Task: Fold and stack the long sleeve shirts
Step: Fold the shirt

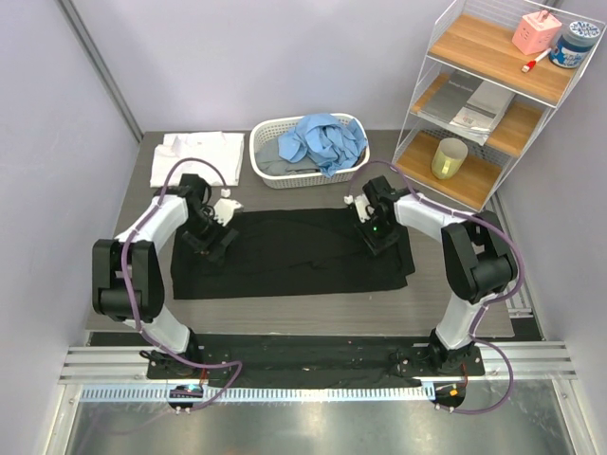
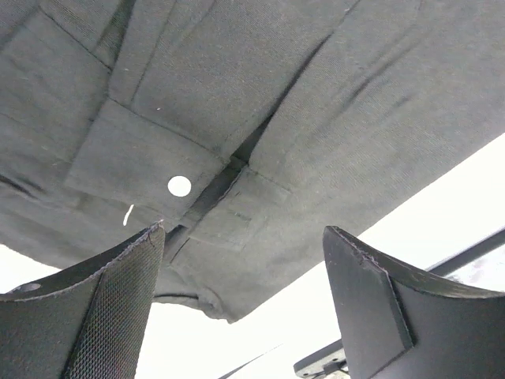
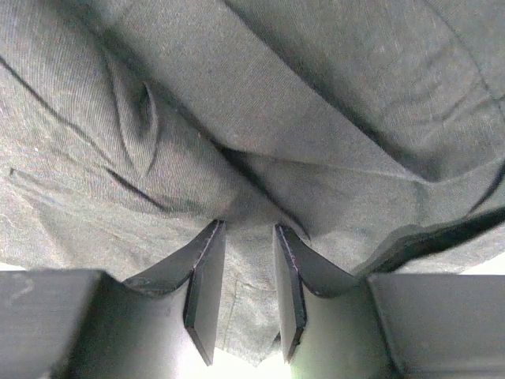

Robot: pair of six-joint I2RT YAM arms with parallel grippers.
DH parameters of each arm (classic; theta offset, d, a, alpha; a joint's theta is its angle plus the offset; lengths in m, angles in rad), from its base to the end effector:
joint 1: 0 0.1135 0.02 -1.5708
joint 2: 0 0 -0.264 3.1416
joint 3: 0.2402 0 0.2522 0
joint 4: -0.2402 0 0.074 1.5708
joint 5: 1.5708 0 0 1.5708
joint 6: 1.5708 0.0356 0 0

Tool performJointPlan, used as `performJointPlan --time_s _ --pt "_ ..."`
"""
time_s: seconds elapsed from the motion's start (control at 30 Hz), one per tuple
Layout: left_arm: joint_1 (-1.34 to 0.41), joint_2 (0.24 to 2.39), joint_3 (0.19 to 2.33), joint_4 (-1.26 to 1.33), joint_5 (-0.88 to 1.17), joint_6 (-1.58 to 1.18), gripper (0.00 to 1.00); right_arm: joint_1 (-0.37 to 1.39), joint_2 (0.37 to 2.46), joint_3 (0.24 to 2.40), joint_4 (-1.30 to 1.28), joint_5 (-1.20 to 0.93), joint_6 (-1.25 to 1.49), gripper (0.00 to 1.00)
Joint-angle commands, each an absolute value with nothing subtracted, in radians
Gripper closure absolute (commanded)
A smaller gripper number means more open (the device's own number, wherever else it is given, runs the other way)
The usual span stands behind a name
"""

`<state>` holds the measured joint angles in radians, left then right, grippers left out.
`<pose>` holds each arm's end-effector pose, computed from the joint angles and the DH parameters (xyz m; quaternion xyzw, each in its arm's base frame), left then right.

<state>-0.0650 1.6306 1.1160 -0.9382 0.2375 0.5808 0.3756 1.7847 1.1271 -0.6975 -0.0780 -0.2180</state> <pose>0.2902 -0.0273 0.2008 0.3212 0.9378 -0.0994 0.0868 0.3060 0.1236 0.1623 -0.2945 0.9488 0.0471 0.1042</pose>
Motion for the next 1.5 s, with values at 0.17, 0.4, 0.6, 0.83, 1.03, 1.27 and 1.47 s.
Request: performJointPlan --time_s 0.17,0.4,0.6,0.83,1.03,1.27,1.47 --pt "-0.077 1.62 1.154 -1.023 0.315 0.681 0.18 0.278 1.847 1.077 -0.618 0.078 -0.394 0.64" --pt "-0.214 1.687 1.063 -0.95 0.187 0.744 0.28 0.278 1.973 1.225 -0.598 0.146 -0.474 0.64" --pt "-0.366 1.714 0.962 -0.943 0.16 0.765 0.42 0.273 2.003 1.266 -0.597 0.176 -0.5 0.64" --pt "-0.59 1.66 0.888 -0.945 0.205 0.71 0.47 0.241 2.025 1.266 -0.569 0.209 -0.543 0.64" --pt "-0.752 1.646 0.902 -0.951 0.239 0.655 0.48 0.241 1.991 1.256 -0.577 0.212 -0.56 0.64" --pt "-0.87 1.634 0.939 -0.957 0.284 0.62 0.48 0.238 1.882 1.276 -0.656 0.129 -0.572 0.62" --pt "-0.848 1.519 1.008 -1.005 0.357 0.624 0.43 0.241 1.697 1.331 -0.817 -0.044 -0.519 0.58"
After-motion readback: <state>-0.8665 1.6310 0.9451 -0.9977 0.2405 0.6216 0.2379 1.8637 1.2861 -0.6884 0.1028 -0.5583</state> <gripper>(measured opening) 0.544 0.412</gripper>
